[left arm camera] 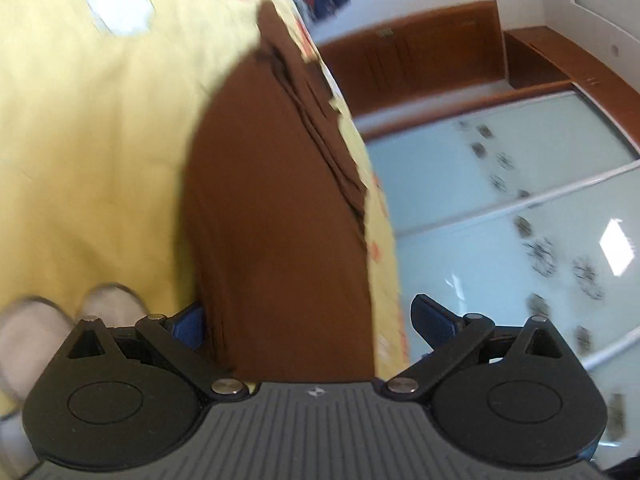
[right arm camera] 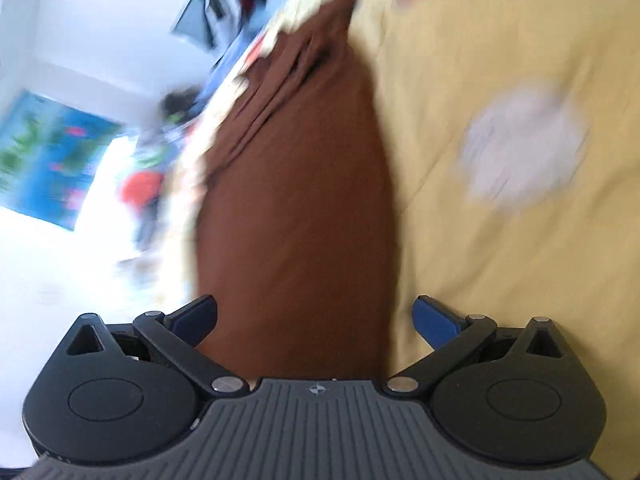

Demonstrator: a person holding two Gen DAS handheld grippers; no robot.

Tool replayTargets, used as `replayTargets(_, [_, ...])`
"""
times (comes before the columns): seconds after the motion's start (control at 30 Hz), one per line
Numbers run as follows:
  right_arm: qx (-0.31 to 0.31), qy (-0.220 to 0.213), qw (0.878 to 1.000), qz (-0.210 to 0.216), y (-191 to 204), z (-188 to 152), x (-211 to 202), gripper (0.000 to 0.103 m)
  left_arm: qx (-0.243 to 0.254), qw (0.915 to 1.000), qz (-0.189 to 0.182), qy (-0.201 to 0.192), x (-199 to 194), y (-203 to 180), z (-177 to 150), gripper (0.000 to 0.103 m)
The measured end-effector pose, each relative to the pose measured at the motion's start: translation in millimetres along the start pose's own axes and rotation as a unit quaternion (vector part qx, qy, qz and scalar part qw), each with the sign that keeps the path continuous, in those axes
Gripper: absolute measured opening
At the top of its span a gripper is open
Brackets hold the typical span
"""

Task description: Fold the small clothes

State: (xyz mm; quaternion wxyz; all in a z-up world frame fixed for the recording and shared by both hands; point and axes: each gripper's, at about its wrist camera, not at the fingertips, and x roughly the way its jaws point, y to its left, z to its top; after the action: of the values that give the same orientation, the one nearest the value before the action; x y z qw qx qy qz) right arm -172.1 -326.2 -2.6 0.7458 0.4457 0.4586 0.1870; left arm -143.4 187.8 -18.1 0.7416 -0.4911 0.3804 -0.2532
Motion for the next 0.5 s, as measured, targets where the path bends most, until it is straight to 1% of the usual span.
replayTargets(0.03, [0.008,0.023,1.000,0.019,-1,-4,7,0.103,-0.004,0.9999,-0.004,0.009,4,-1,0,0.102])
replayTargets(0.07, [-0.004,0.030,0.999,0.023,2,-7,11,0.103,-0.010,0.9998,-0.010,0.017,7,-1,1,0.102])
replayTargets(0.1, [-0.013,0.035,0.999,0.021,6,-9,15,0.103,-0.016,0.9995,-0.016,0.023,9,-1,1,0.102])
replayTargets(0.17, [-0.011,0.030,0.999,0.019,9,-9,19,0.102,-0.022,0.9993,-0.013,0.026,10,-1,4,0.101])
replayTargets(0.2, [-0.009,0.025,0.999,0.018,10,-9,19,0.097,-0.025,0.9993,-0.011,0.028,10,0,5,0.094])
replayTargets(0.23, [-0.009,0.022,1.000,0.017,11,-10,19,0.093,-0.026,0.9992,-0.001,0.030,11,1,6,0.076])
replayTargets(0.27, [-0.010,0.020,1.000,0.014,11,-10,20,0.086,-0.028,0.9989,0.016,0.034,14,2,9,0.065])
replayTargets(0.3, [-0.012,0.018,1.000,0.009,11,-10,20,0.071,-0.030,0.9981,0.036,0.041,15,4,9,0.049])
replayTargets(0.33, [-0.011,0.021,1.000,-0.001,10,-9,22,0.062,-0.033,0.9970,0.053,0.047,14,6,8,0.042])
replayTargets(0.37, [-0.011,0.024,1.000,-0.012,8,-10,23,0.045,-0.034,0.9963,0.063,0.048,11,8,8,0.037])
replayTargets(0.4, [-0.008,0.027,0.999,-0.019,5,-4,25,0.037,-0.036,0.9961,0.066,0.047,10,10,8,0.036])
replayTargets(0.5, [0.006,0.028,0.999,-0.014,-3,-3,23,0.035,-0.036,0.9963,0.069,0.037,4,10,10,0.036])
